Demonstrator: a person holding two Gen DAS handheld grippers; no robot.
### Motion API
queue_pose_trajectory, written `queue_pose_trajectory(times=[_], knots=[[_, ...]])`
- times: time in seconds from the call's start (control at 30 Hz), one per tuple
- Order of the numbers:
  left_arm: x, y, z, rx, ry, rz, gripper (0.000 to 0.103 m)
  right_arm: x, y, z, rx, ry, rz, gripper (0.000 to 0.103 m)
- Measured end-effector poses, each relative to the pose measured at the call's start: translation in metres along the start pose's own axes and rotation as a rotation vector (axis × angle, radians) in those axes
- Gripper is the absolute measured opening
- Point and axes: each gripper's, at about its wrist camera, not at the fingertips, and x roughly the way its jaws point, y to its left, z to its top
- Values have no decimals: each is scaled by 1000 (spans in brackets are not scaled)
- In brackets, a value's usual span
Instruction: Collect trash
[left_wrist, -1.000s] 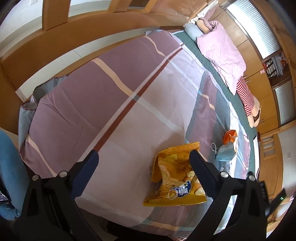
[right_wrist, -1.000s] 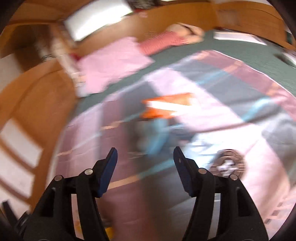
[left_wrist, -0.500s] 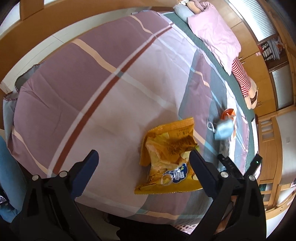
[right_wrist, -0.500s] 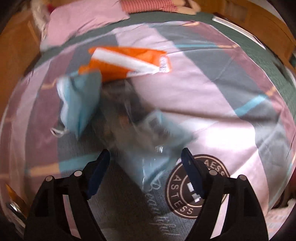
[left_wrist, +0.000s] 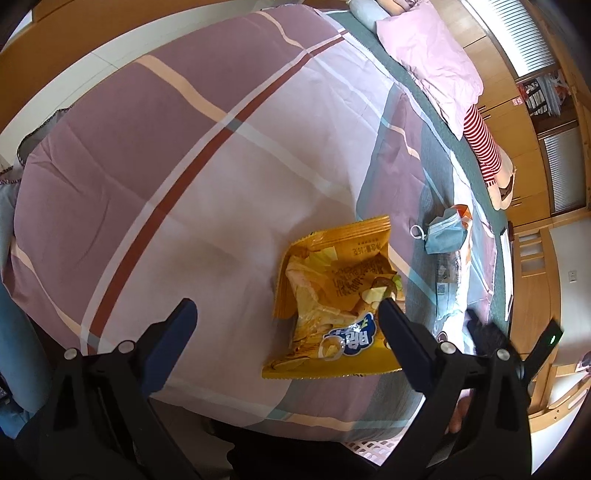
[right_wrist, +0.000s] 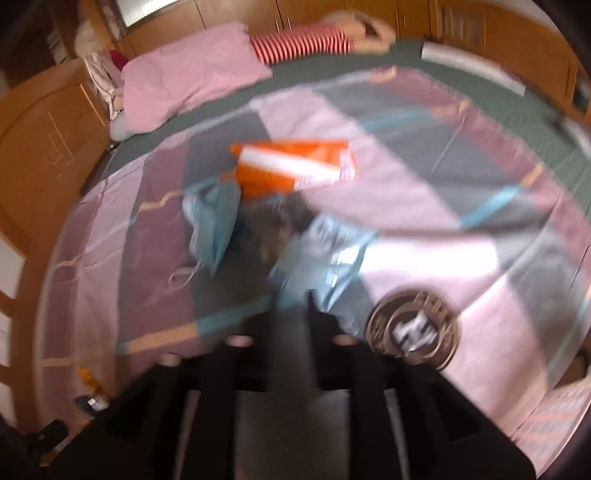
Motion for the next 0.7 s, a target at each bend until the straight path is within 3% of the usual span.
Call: queue_pose_trajectory(times=[0.07,0.17,0.2,0.23,0.3,0.4,0.53,0.7], knots=[[0,1,0,-1,3,0,98,19,17,10,-125,-9,-35,91],[1,1,-2,-1,12,-4,98,67,35,15,-261,86,-113,91],[3,0,-2,-2,23,-14,98,82,38,11,-294,118,-136,86],[5,-1,-2,-5,37,-28,98,87,38,7,-311,132,-127,75],[9,-2,-3,-13,59,-50,98,84,38,4,-296,130,-67,41],[16,-10,-5,-2,71,-60,98,71,44,-2,-282,146,-1,18],[30,-30,-14,55,91,-68,98,57,44,-8,-238,177,80,15],[51,-55,-23,182,96,-35,95,29,17,-8,-10,196,214,15]])
